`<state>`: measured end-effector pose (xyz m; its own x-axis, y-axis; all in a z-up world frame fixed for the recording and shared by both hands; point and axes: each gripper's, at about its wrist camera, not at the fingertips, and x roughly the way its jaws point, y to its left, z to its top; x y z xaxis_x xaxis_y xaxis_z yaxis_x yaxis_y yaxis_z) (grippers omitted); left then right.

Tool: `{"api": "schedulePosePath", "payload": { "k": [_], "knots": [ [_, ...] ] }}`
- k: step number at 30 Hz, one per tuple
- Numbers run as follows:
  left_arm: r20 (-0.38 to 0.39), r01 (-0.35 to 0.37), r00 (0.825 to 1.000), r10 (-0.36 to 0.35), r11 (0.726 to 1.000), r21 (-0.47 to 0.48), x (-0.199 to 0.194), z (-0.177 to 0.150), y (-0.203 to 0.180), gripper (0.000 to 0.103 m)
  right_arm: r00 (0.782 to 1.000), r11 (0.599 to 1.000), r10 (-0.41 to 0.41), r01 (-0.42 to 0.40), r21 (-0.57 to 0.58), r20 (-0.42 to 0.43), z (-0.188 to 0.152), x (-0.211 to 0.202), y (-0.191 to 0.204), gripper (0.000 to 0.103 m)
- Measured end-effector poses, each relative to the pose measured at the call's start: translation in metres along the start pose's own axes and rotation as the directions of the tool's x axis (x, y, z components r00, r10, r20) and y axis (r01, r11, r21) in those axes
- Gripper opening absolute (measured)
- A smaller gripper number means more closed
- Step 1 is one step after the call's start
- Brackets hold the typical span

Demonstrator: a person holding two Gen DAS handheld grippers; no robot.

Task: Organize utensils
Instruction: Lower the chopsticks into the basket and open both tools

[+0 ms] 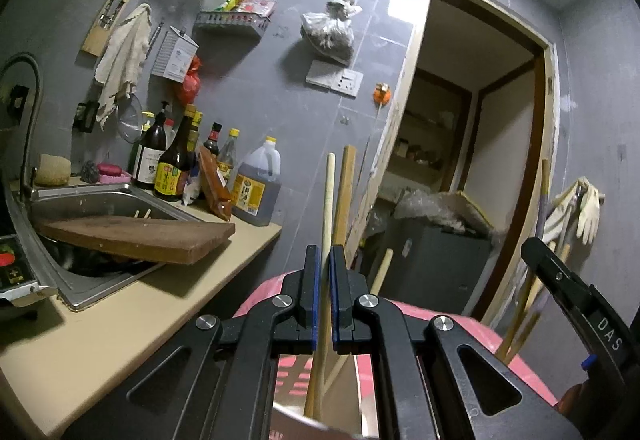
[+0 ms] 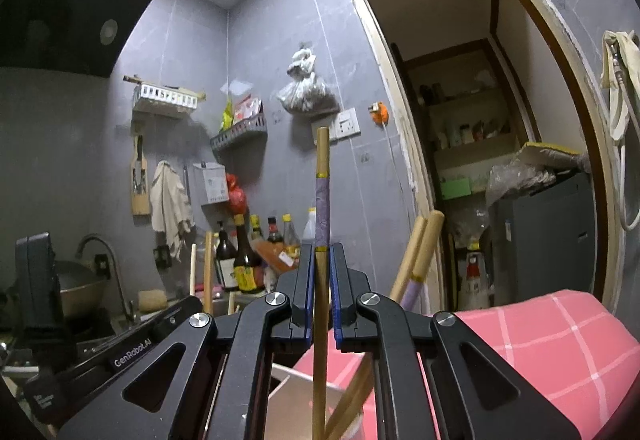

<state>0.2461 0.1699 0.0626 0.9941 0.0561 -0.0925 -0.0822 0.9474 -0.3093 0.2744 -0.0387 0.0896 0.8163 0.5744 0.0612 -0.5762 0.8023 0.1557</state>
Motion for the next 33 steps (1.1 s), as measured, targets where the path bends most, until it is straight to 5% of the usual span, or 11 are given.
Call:
{"api": "schedulePosePath", "payload": {
  "k": [11, 15, 20, 33],
  "knots": [
    [-0.091, 0.021, 0.996, -0.018, 0.999, 0.026, -0.004, -0.009, -0.003, 0.004, 0.998, 0.999, -0.013, 0.011, -0.036, -0.059, 0.000, -0.008, 0.001, 0.008],
    [-0.100, 0.029, 0.995, -0.026, 0.999, 0.024, -0.008, -0.007, -0.004, 0.005, 0.998, 0.999, -0.018, 0.016, -0.041, -0.064, 0.001, -0.011, 0.001, 0.025],
    [-0.101, 0.044, 0.994, -0.042, 0.999, 0.016, -0.014, -0.003, -0.006, 0.014, 0.998, 0.998, -0.027, 0.025, -0.054, -0.050, 0.007, -0.017, 0.000, 0.027],
    [-0.094, 0.088, 0.992, -0.086, 0.996, 0.024, -0.029, 0.007, -0.024, 0.036, 0.997, 0.994, -0.057, 0.061, -0.087, 0.042, 0.030, -0.046, -0.006, 0.059]
  ]
}}
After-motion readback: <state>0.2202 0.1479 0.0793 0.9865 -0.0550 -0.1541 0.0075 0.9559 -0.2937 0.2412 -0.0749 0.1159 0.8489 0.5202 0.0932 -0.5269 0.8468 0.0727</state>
